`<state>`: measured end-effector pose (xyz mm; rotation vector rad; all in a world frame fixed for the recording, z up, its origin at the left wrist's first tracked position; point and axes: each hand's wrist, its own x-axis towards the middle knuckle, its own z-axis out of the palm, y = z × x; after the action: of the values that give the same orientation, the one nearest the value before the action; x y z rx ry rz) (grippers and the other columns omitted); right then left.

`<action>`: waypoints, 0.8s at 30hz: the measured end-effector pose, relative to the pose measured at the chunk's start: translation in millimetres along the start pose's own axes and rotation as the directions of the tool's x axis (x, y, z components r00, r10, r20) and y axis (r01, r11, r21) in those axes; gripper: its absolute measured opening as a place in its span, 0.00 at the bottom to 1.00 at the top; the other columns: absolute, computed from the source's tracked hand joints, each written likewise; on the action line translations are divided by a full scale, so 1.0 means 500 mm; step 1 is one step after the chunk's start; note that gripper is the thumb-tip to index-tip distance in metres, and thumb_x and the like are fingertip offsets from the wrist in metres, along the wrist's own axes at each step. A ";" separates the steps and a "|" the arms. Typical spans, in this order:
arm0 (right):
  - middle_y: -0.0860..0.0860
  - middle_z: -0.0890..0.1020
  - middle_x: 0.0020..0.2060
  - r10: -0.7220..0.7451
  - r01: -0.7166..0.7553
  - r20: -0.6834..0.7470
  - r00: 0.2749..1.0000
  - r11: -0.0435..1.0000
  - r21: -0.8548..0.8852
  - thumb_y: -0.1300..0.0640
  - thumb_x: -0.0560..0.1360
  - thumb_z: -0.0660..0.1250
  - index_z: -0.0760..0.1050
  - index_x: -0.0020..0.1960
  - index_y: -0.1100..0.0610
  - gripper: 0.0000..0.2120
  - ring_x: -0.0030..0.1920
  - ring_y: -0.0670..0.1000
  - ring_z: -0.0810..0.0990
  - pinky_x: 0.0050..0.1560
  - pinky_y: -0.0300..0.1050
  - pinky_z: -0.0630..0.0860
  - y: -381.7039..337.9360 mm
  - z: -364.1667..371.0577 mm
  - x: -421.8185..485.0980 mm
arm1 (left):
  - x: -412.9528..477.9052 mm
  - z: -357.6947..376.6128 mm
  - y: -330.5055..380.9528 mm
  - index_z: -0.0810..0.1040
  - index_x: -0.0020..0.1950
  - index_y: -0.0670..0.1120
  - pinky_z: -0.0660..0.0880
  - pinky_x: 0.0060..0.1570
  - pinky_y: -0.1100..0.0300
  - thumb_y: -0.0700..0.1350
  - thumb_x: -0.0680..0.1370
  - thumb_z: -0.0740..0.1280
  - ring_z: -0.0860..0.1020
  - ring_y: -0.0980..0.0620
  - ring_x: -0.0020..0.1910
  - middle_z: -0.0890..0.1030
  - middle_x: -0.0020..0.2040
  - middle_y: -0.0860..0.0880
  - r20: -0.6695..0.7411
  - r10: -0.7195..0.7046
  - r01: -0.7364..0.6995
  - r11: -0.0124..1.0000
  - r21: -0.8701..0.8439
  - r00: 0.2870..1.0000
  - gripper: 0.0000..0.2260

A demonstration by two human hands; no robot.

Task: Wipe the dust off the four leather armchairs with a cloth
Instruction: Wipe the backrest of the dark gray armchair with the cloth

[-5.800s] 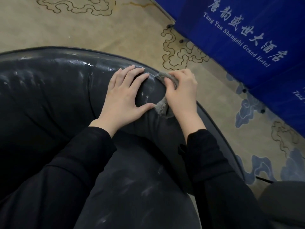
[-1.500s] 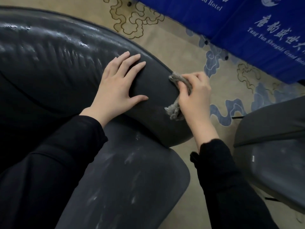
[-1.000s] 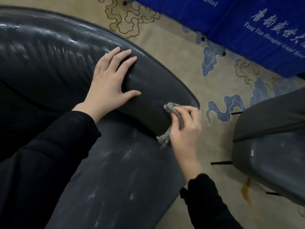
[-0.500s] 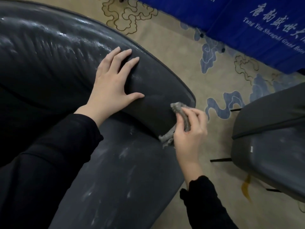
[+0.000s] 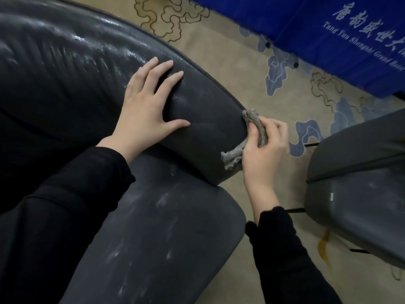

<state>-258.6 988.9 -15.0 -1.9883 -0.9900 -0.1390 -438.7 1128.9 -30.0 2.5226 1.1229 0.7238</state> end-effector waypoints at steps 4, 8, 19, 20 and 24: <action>0.54 0.76 0.45 -0.122 0.123 0.016 0.992 0.991 -0.046 0.66 0.73 0.69 0.80 0.49 0.64 0.05 0.46 0.56 0.76 0.50 0.45 0.73 -0.030 0.026 -0.038 | -0.003 0.001 -0.002 0.63 0.76 0.48 0.52 0.75 0.44 0.59 0.69 0.74 0.52 0.45 0.77 0.60 0.77 0.47 0.004 0.004 -0.004 1.000 0.018 1.000 0.40; 0.56 0.77 0.45 -0.166 0.167 0.063 0.984 0.986 -0.005 0.67 0.73 0.69 0.80 0.49 0.64 0.06 0.47 0.57 0.76 0.50 0.44 0.73 -0.044 0.032 -0.062 | -0.003 0.001 -0.005 0.62 0.77 0.48 0.52 0.75 0.44 0.60 0.70 0.72 0.52 0.45 0.78 0.60 0.78 0.47 0.014 0.018 -0.018 1.000 0.018 1.000 0.40; 0.53 0.77 0.46 -0.160 0.164 0.210 0.964 0.986 0.000 0.67 0.73 0.69 0.80 0.50 0.63 0.07 0.48 0.48 0.71 0.53 0.26 0.64 -0.081 0.056 -0.104 | -0.067 -0.038 -0.027 0.64 0.76 0.43 0.57 0.73 0.48 0.52 0.75 0.70 0.58 0.44 0.77 0.62 0.77 0.45 0.062 0.100 -0.104 0.992 0.064 0.993 0.33; 0.53 0.77 0.46 -0.145 0.145 0.222 0.964 0.989 0.017 0.67 0.73 0.69 0.80 0.50 0.63 0.07 0.48 0.48 0.72 0.52 0.26 0.64 -0.089 0.058 -0.109 | -0.086 -0.042 -0.031 0.65 0.75 0.43 0.57 0.73 0.49 0.51 0.75 0.70 0.59 0.44 0.76 0.63 0.77 0.45 0.060 0.083 -0.087 0.994 0.066 0.995 0.32; 0.52 0.77 0.46 -0.142 0.129 0.300 0.943 0.990 0.063 0.66 0.73 0.70 0.80 0.50 0.62 0.07 0.48 0.50 0.73 0.52 0.27 0.66 -0.123 0.065 -0.136 | -0.184 -0.063 -0.048 0.68 0.73 0.43 0.59 0.69 0.51 0.48 0.75 0.71 0.62 0.45 0.74 0.66 0.75 0.45 0.066 -0.026 0.022 0.998 0.058 0.997 0.29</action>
<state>-355.5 991.0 -23.8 -1.9376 -1.3165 0.1163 -523.2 1076.9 -44.7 2.5555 1.1650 0.6047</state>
